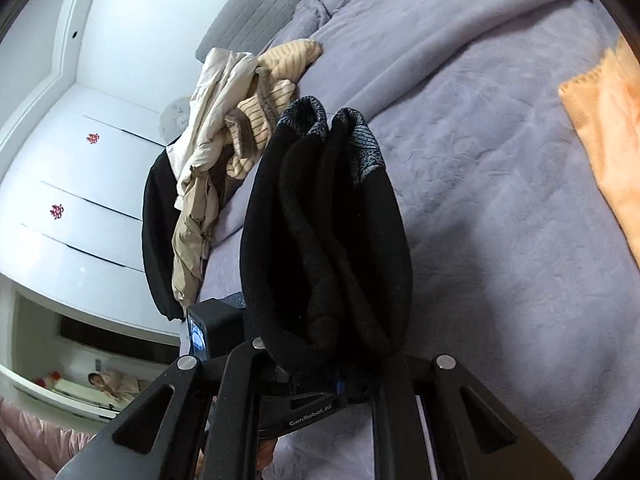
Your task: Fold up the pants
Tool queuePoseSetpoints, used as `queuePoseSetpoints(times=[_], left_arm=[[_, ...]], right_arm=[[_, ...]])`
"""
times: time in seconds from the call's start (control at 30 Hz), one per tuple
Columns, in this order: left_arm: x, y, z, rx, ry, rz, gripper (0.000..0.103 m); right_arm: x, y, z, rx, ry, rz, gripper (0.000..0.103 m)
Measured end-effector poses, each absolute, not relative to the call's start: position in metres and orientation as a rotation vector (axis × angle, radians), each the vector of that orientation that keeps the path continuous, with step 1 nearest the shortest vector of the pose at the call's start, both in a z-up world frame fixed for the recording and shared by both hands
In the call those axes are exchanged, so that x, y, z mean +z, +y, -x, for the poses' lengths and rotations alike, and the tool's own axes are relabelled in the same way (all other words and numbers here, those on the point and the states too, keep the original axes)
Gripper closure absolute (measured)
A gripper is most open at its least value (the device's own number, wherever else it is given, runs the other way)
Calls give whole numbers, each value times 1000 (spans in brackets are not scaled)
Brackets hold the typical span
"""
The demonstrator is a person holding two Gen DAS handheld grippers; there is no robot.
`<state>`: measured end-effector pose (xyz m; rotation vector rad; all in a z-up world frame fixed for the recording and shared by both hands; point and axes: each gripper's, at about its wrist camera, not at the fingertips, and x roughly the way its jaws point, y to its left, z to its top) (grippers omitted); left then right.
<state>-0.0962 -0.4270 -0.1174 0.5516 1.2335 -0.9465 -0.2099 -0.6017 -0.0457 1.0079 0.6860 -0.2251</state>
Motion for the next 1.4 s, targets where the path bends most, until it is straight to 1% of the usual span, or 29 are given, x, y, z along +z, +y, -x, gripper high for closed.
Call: queuePoseSetpoints(times=[0.1,0.23,0.33,0.4,0.43,0.47,0.53,0.57,0.6,0.67,0.7,0.73,0.8,0.87,0.93,1.0,1.13,1.2,1.23,1.27,1.3,1.33,1.37,1.4], left_arm=[[-92,-385,68,-929,1210,-511,22],[-73,-314,22,-865,1225,-470,22],[-73,-265,-12,-779,1255,-464,22],[-76,-234,-30,-705,1258,-467,22],[-79,-217,-42,-667,1267,-463,22],[-80,-204,-51,-642,1273,-457,22],[-82,-185,-62,-604,1280,-449,22],[-84,-175,-68,-588,1287,-442,22],[-84,-167,-72,-580,1294,-433,22],[-84,-155,-79,-577,1303,-415,22],[-82,-153,-81,-584,1306,-406,22],[-82,-153,-82,-593,1310,-399,22],[-72,-149,-92,-639,1328,-369,22],[-64,-172,-88,-734,1369,-315,22],[-67,-196,-77,-819,1409,-281,22],[-73,-219,-67,-889,1447,-269,22],[-87,-258,-47,-924,1453,-292,22],[-96,-270,-43,-923,1474,-297,24],[-99,-273,-42,-919,1481,-302,29],[-104,-276,-41,-912,1488,-319,44],[-108,-279,-41,-904,1495,-340,46],[-109,-280,-40,-896,1489,-352,48],[-106,-278,-39,-889,1480,-361,52],[-96,-276,-33,-888,1467,-365,52]], right_arm=[[-20,-572,187,-244,723,-891,89],[-8,-514,133,-265,813,-732,89],[-21,-462,73,-254,926,-592,88],[-41,-421,35,-244,1000,-480,86],[-54,-403,19,-251,1046,-431,83],[-74,-380,-1,-269,1116,-364,77],[-100,-348,-24,-330,1222,-210,74],[-106,-328,-32,-380,1253,-68,70],[-105,-314,-36,-402,1261,37,67],[-88,-289,-35,-373,1229,166,49],[-76,-282,-29,-332,1203,170,48],[-62,-280,-21,-290,1178,145,47],[-42,-296,-7,-247,1155,-23,45],[-37,-346,16,-249,1125,-423,43],[-55,-402,50,-272,1048,-878,43],[-79,-434,81,-295,970,-1164,43],[-114,-467,111,-274,794,-1462,43],[-131,-472,120,-281,745,-1582,46],[-138,-474,122,-282,719,-1638,52],[-147,-476,124,-287,696,-1684,67],[-149,-476,127,-296,697,-1698,81],[-151,-476,126,-310,718,-1699,97],[-151,-478,122,-313,729,-1697,98],[-146,-480,117,-304,727,-1684,98]])
